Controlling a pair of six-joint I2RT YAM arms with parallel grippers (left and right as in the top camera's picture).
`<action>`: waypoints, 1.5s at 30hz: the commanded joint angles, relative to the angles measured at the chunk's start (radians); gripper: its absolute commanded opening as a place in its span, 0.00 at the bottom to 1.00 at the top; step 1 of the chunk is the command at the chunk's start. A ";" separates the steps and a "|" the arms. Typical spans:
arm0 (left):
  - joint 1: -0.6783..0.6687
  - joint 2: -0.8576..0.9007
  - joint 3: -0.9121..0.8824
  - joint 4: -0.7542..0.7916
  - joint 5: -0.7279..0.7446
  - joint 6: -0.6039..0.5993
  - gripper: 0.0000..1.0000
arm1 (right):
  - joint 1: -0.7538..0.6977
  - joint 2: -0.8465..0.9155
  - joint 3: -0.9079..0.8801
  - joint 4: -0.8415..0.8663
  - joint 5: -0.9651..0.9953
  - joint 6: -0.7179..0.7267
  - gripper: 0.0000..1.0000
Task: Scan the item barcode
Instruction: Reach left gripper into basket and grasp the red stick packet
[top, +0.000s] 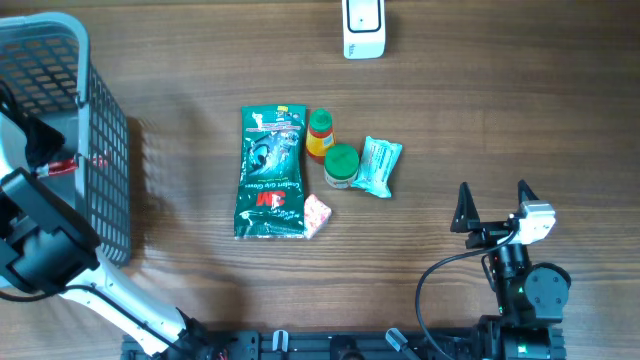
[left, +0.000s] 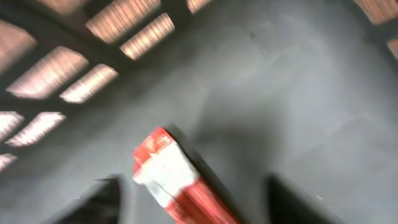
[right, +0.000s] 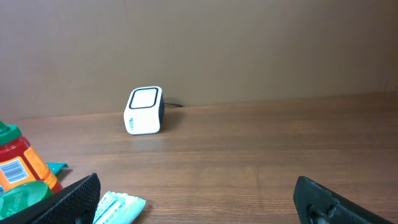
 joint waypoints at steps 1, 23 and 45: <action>0.006 0.004 0.009 -0.051 0.121 -0.134 1.00 | 0.003 -0.003 -0.001 0.004 -0.001 0.002 1.00; -0.043 0.162 -0.087 -0.020 0.052 -0.128 0.87 | 0.003 -0.004 -0.001 0.004 -0.001 0.002 1.00; -0.044 -0.121 0.006 -0.080 0.007 -0.053 0.04 | 0.003 -0.003 -0.001 0.004 -0.001 0.002 1.00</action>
